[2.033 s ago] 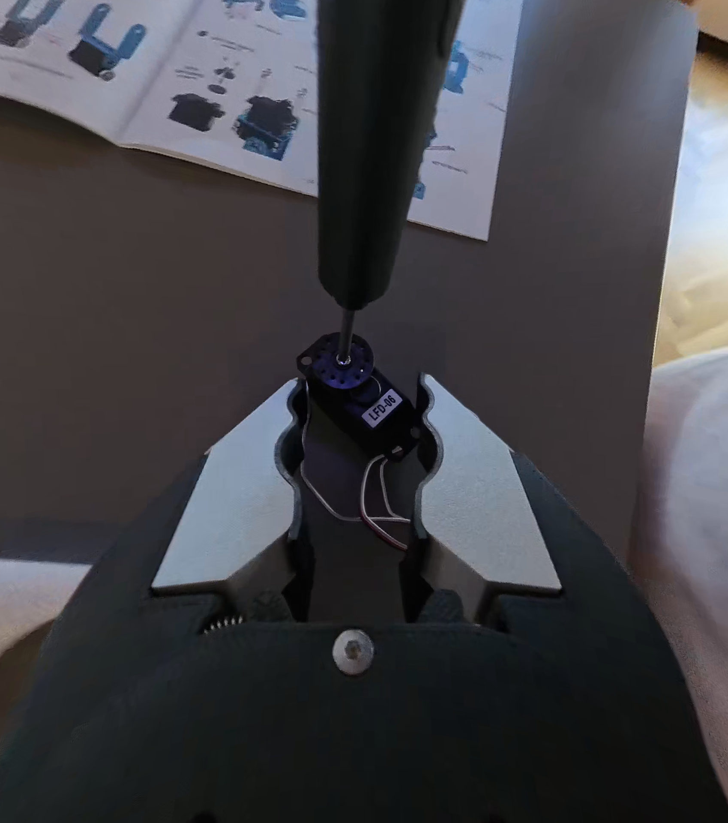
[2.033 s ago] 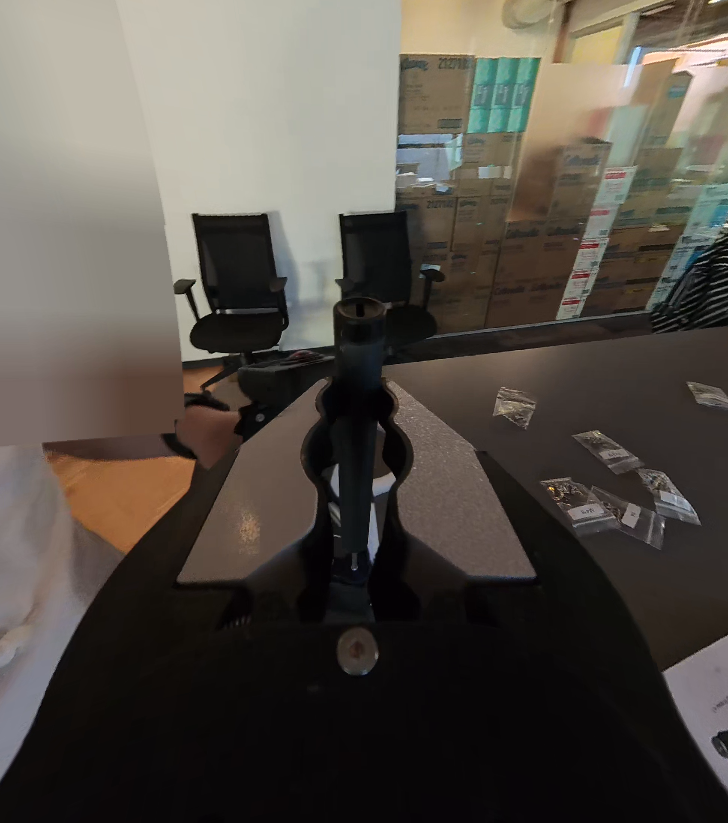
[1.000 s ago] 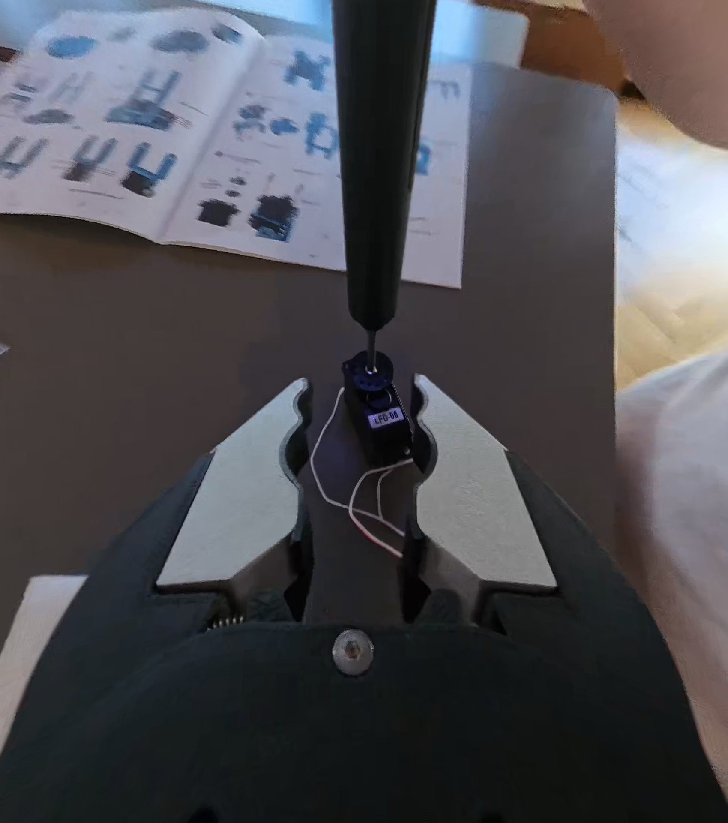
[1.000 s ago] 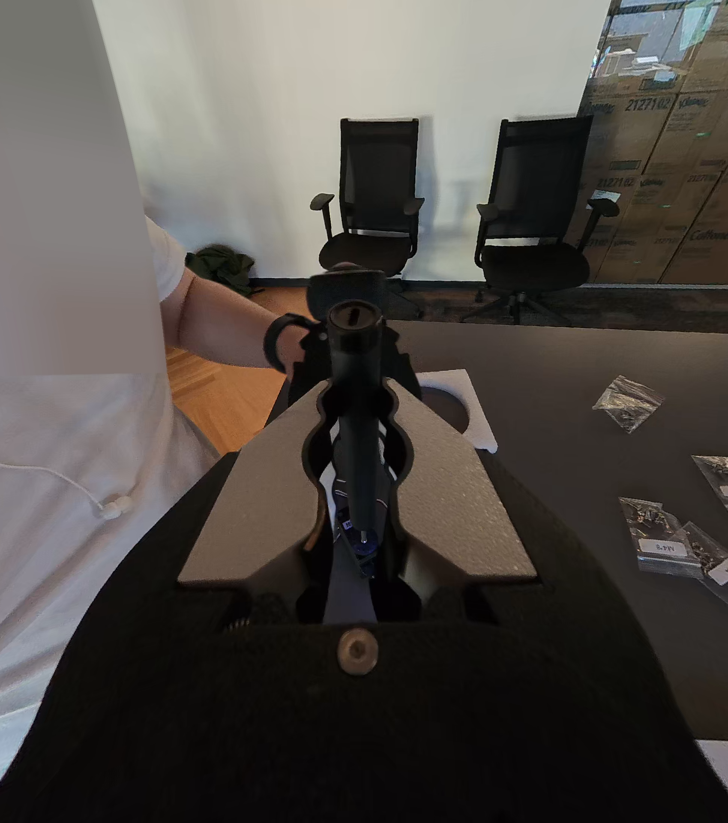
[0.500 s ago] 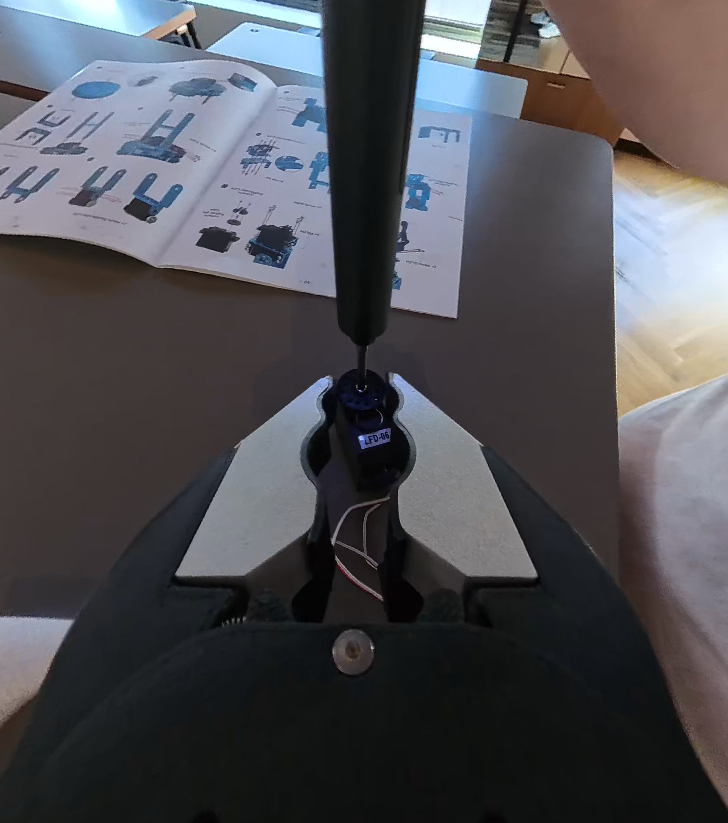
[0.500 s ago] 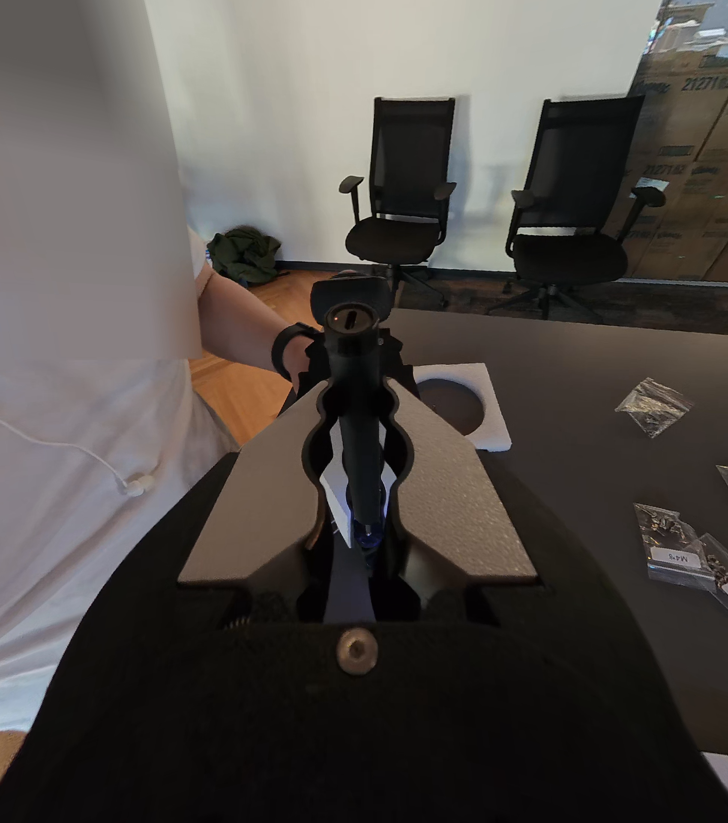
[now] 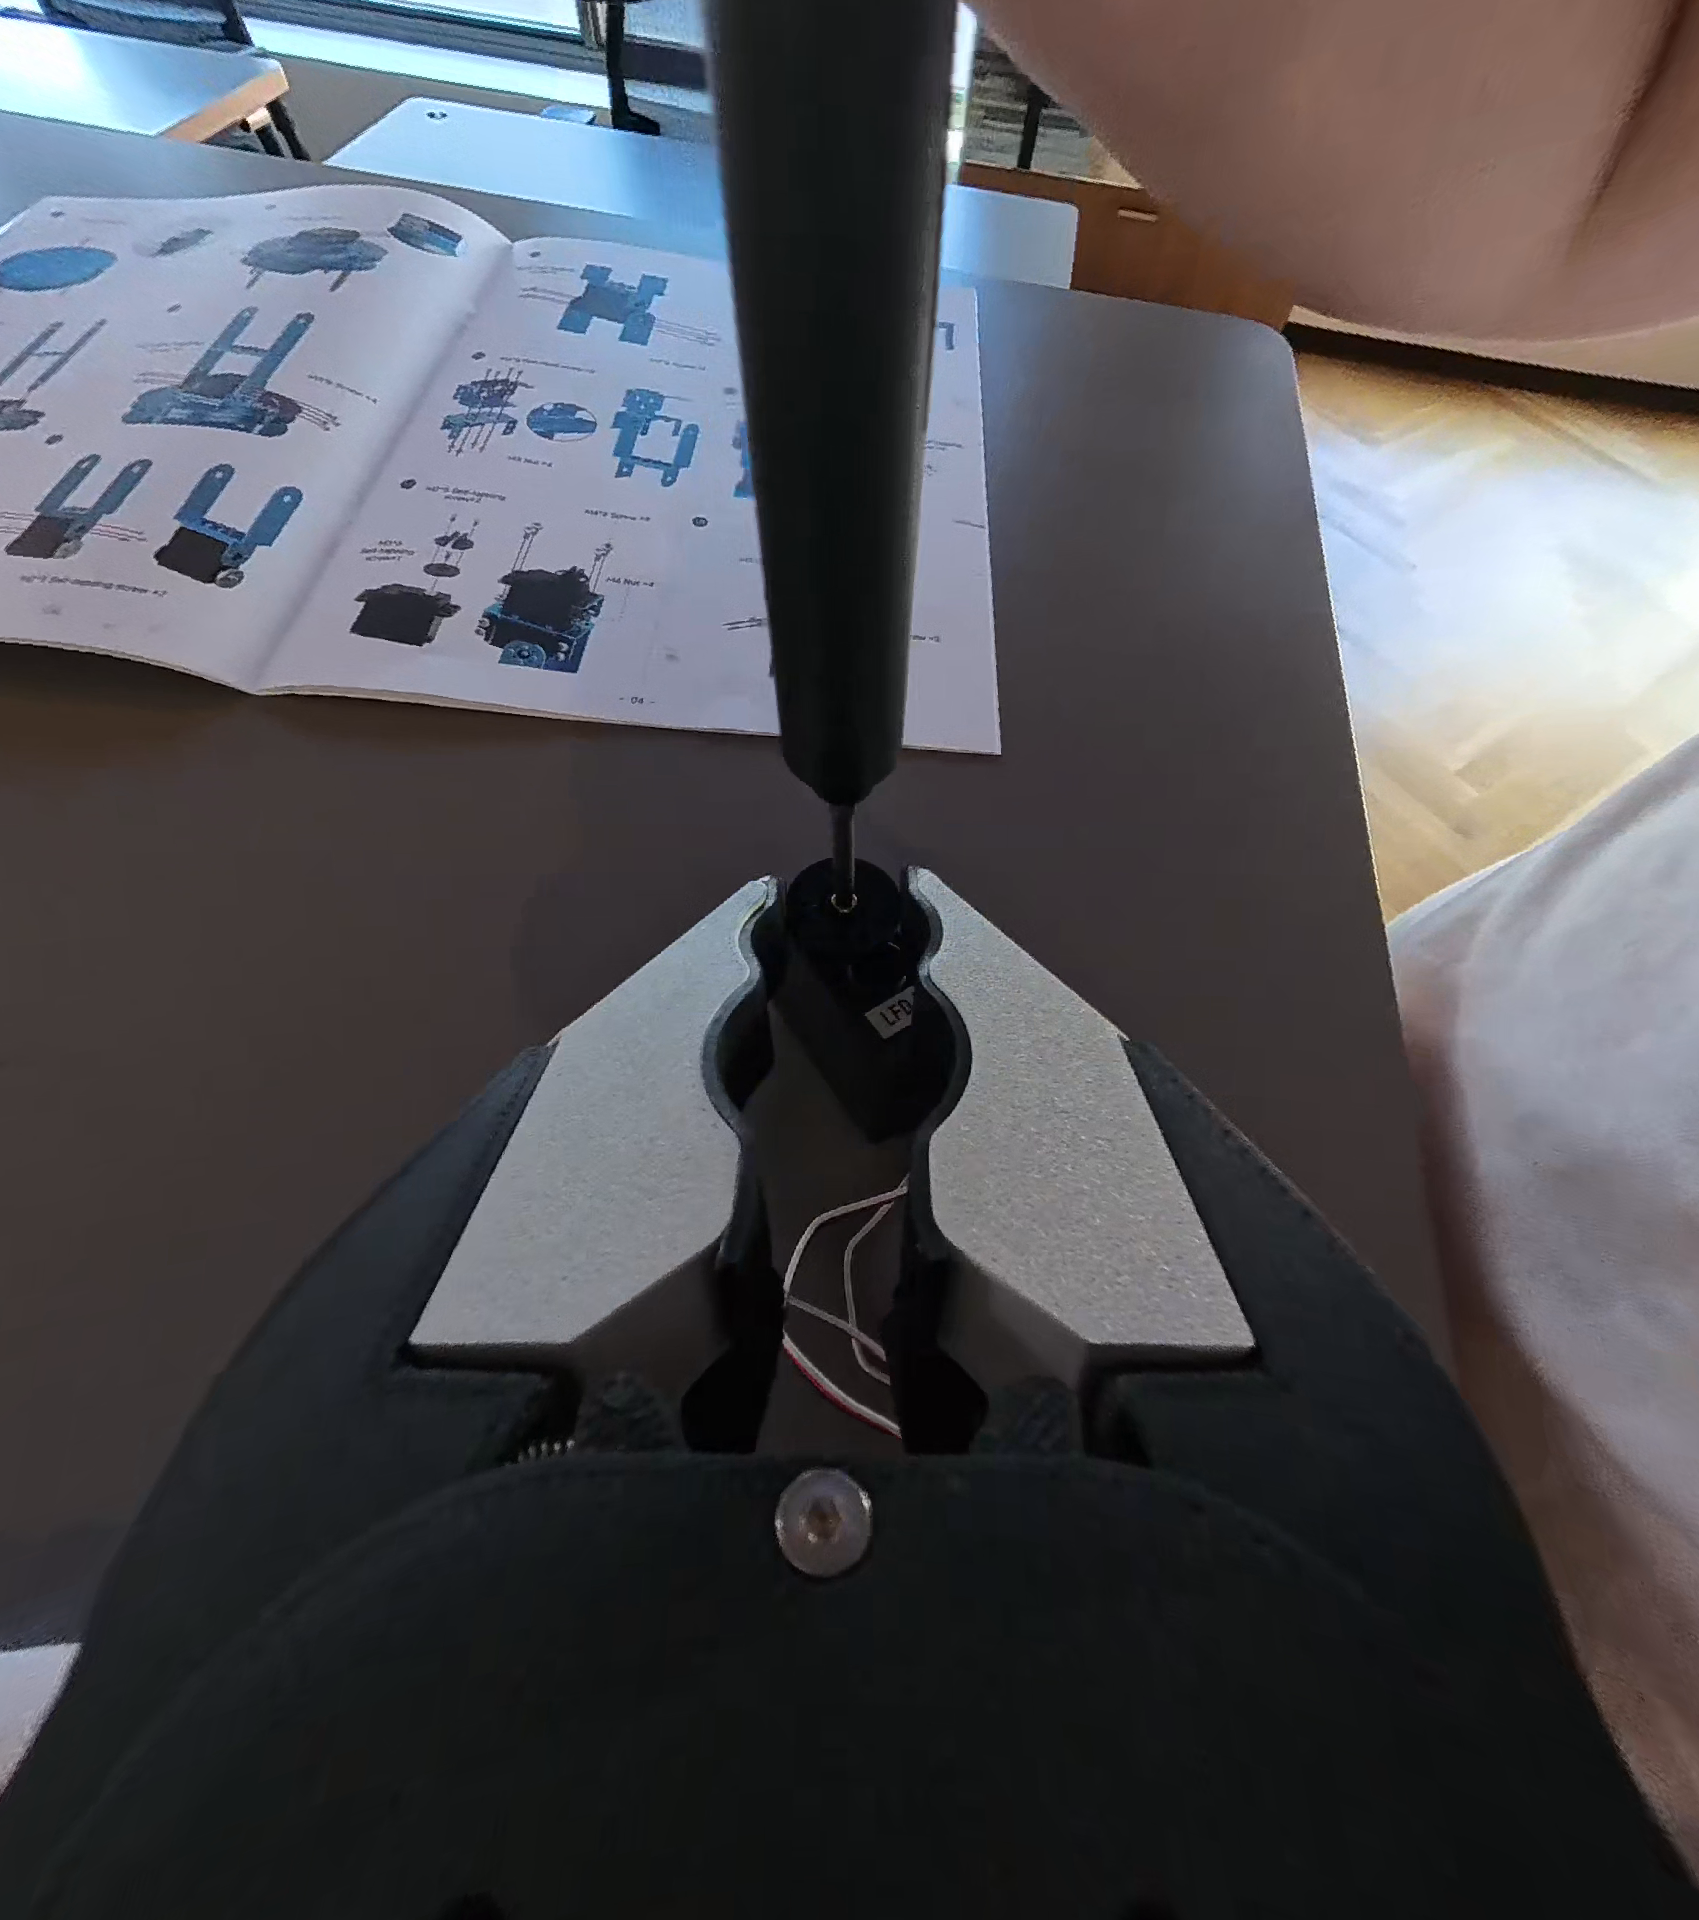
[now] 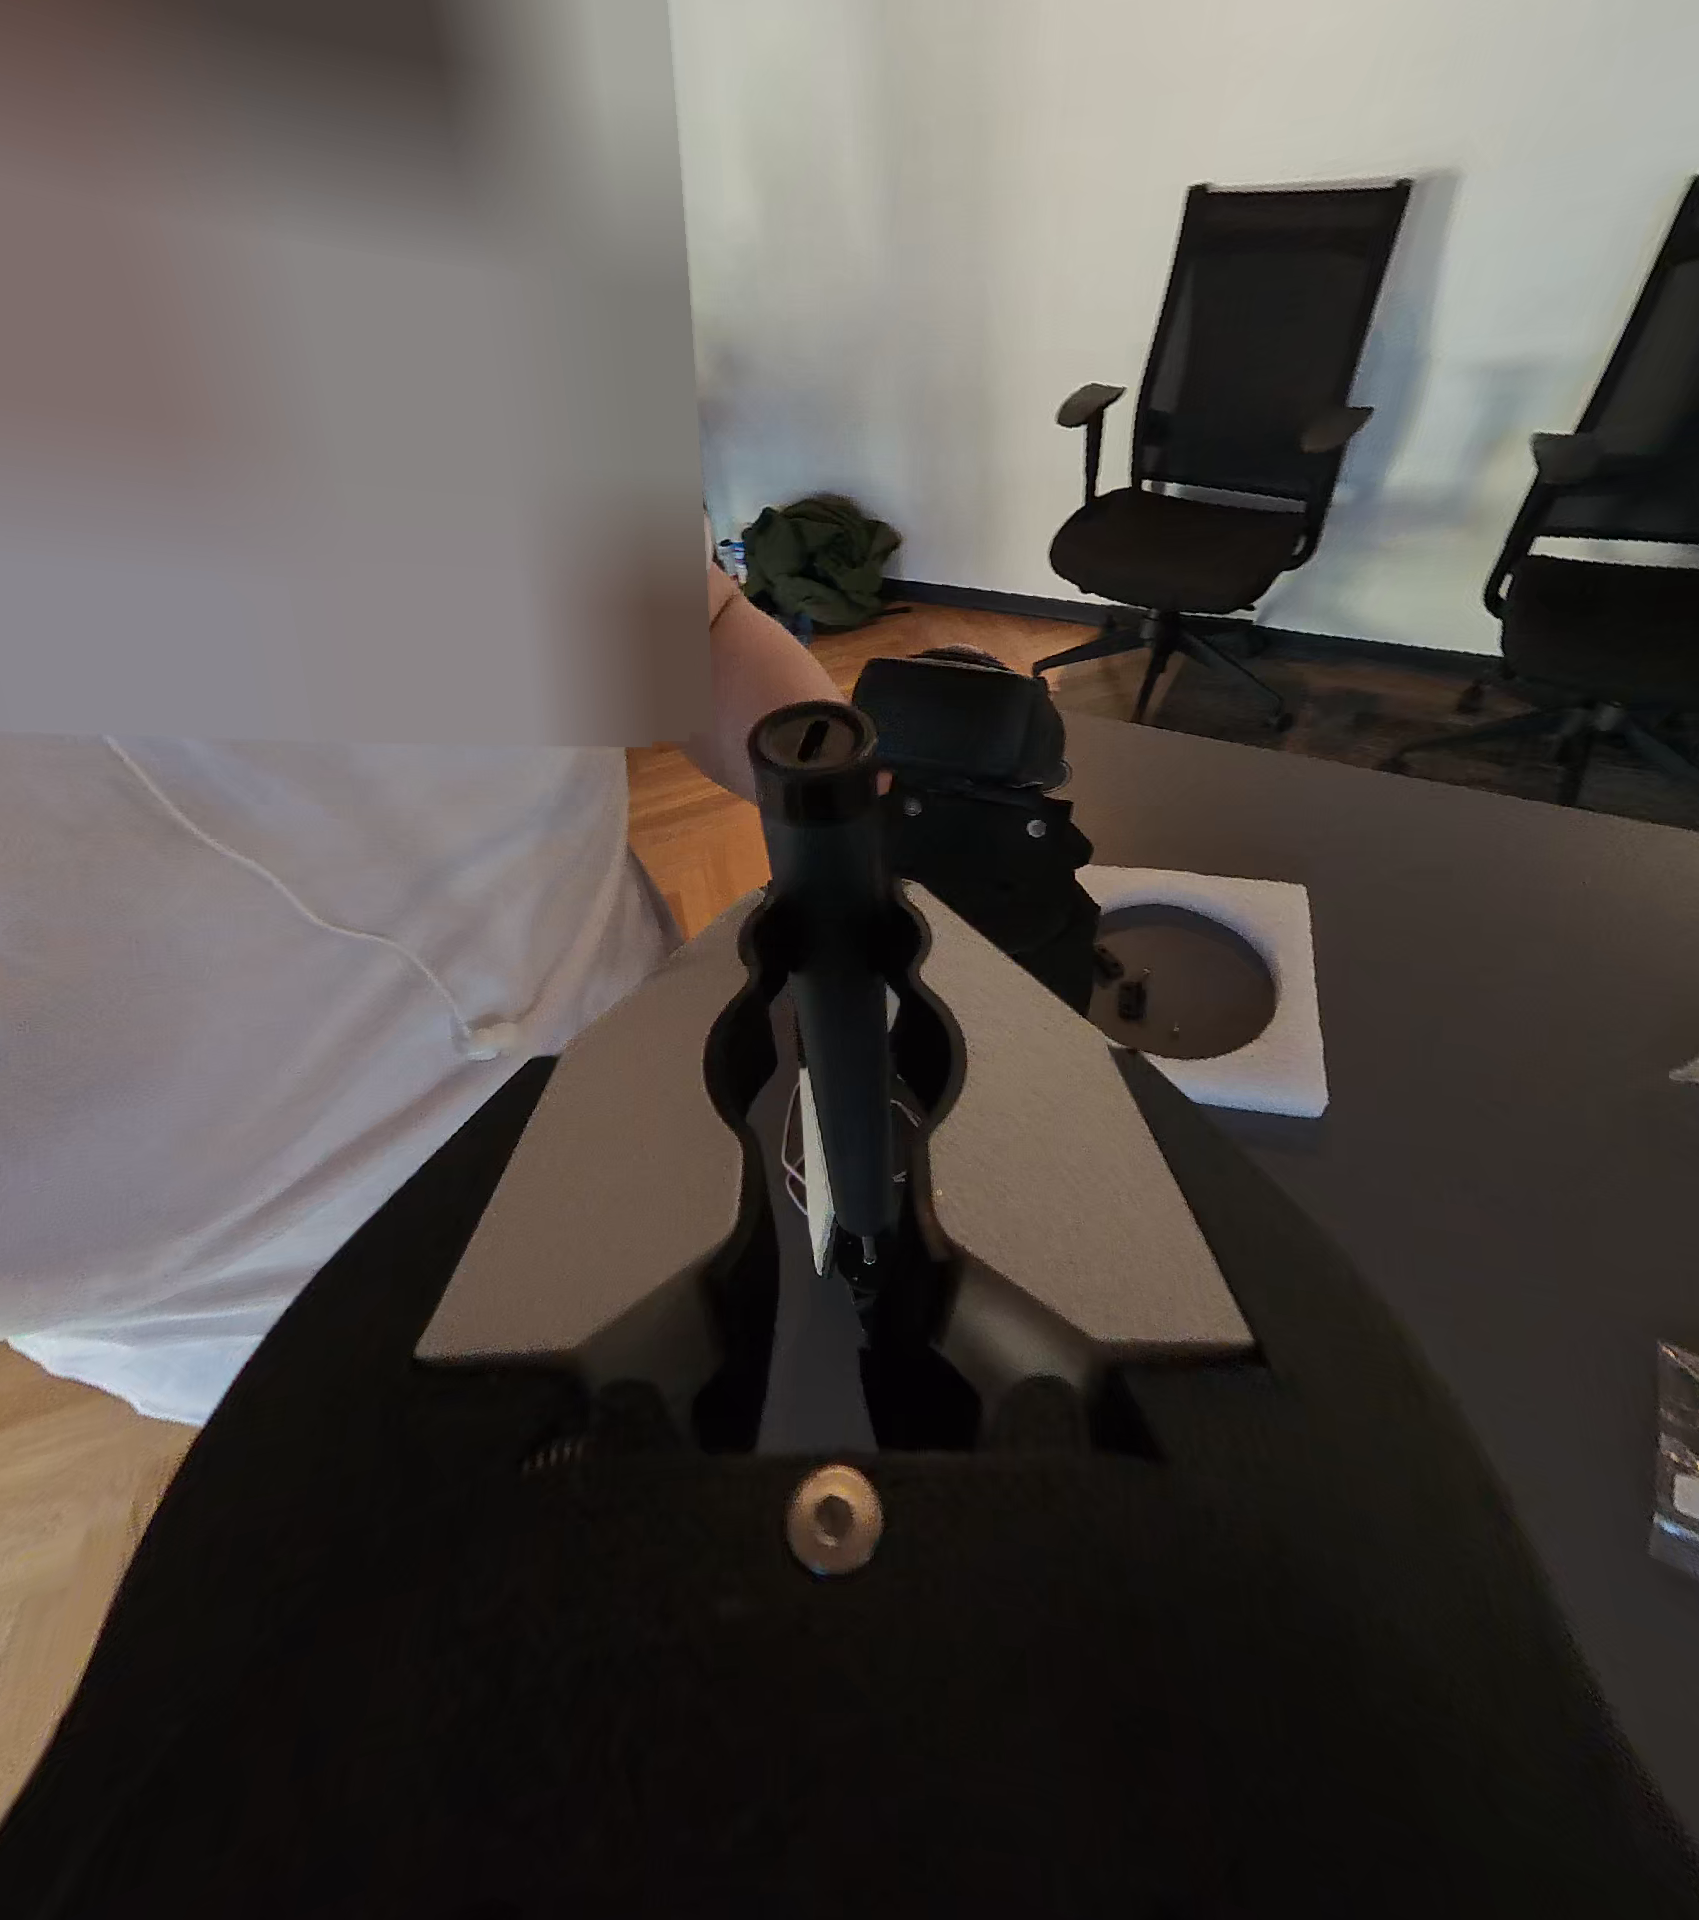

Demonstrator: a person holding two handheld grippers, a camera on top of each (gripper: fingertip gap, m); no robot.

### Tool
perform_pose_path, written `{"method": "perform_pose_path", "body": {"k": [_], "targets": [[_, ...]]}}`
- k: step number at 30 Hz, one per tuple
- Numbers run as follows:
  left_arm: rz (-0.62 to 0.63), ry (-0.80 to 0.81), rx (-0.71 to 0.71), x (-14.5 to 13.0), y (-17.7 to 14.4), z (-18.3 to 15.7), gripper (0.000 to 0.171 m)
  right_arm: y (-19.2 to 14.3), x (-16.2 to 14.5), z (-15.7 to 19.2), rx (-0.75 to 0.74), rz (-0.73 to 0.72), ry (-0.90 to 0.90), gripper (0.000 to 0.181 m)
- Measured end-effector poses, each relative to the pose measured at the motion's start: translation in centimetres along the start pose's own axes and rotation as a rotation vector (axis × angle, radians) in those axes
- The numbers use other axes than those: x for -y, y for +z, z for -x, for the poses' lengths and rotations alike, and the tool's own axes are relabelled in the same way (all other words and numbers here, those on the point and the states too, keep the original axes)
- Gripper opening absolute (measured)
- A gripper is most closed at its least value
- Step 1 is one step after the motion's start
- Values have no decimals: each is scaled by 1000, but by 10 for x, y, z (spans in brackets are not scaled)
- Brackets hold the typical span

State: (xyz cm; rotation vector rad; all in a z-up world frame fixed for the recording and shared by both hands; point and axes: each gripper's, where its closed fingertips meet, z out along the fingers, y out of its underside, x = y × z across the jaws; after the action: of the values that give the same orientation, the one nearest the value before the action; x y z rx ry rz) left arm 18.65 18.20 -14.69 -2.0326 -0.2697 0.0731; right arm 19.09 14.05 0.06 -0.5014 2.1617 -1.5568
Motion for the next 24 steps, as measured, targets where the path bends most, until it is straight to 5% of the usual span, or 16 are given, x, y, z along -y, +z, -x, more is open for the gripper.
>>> {"method": "perform_pose_path", "body": {"k": [15,19,24], "targets": [[23,25,-14,1,4,-4,20,-2,-3,10,224,67,-44,17],[18,-36,15,2,4,-3,20,-1,-3,7,162,50,-45,16],[6,-155,224,3,-1,2,43,-3,-2,1,-5,32,-44,16]]}}
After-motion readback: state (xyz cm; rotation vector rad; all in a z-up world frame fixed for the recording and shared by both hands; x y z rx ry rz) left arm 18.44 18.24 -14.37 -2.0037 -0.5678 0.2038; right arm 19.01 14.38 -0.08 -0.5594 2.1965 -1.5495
